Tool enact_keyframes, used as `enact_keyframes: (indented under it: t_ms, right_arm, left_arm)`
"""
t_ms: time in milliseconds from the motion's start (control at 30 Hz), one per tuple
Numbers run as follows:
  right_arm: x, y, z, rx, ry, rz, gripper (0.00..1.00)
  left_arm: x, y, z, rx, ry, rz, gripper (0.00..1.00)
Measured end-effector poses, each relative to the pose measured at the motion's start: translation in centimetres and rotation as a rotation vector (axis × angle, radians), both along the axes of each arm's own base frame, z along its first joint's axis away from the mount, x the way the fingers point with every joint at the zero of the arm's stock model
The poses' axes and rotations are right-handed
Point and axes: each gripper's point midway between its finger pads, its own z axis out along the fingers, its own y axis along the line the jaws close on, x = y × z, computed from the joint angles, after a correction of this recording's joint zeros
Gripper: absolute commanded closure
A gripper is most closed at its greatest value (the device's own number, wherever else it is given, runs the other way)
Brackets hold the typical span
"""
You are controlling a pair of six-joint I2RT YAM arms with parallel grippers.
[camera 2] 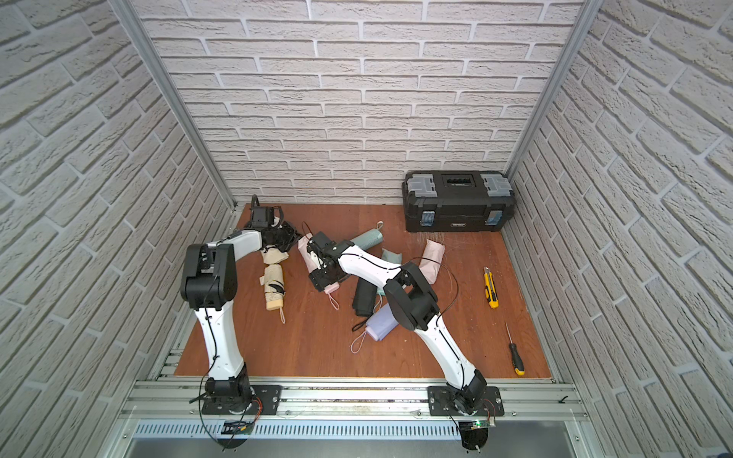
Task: Take umbrellas out of sleeves
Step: Take out the umbrella from the umbrella sleeve.
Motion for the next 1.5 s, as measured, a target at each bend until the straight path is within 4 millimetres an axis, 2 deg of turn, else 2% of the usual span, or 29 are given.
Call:
enact_keyframes:
  t_ms: [133, 267, 400, 533, 667, 767, 900, 967, 1233, 1500]
  right_arm:
    - [0.7, 0.0, 1.0, -0.015, -0.042, -0.011, 0.28]
    - [1.7, -0.2, 2.1, -0.042, -0.092, -0.029, 0.23]
    - [2.4, 0.3, 2.4, -0.044, -0.113, -0.029, 0.23]
    - [3.0, 1.1, 1.1, -0.048, -0.107, -0.023, 0.25]
    - [2.9, 1.1, -1.1, -0.077, -0.076, -0.02, 0.27]
    - [2.8, 0.9, -1.9, -0.096, -0.065, -0.024, 0.35]
    - [3.1, 0.8, -1.7, -0.112, -0.085, -0.032, 0.66]
    - [3.2, 0.7, -1.6, -0.124, -0.097, -0.042, 0.75]
    - [3.0, 0.8, -1.5, -0.135, -0.133, -0.045, 0.78]
    - [1.6, -0.5, -1.4, -0.138, -0.128, -0.085, 0.78]
  left_arm:
    - [-0.3, 0.0, -0.4, -0.002, 0.01, -0.002, 1.0]
    - [-0.4, -0.1, -0.5, -0.004, 0.01, -0.004, 1.0]
    - [-0.4, -0.2, -0.5, -0.006, 0.007, -0.006, 1.0]
    - [-0.4, -0.2, -0.5, -0.007, 0.006, -0.007, 1.0]
    - [-0.4, -0.2, -0.4, -0.008, 0.006, -0.008, 1.0]
    - [-0.4, -0.3, -0.4, -0.008, 0.006, -0.009, 1.0]
    - [-0.4, -0.4, -0.4, -0.008, 0.006, -0.012, 1.0]
    - [-0.4, -0.5, -0.4, -0.008, 0.006, -0.013, 1.0]
    - [-0.3, -0.5, -0.6, -0.002, 0.013, -0.018, 1.0]
    - [0.5, -0.3, -1.4, 0.02, 0.045, -0.038, 1.0]
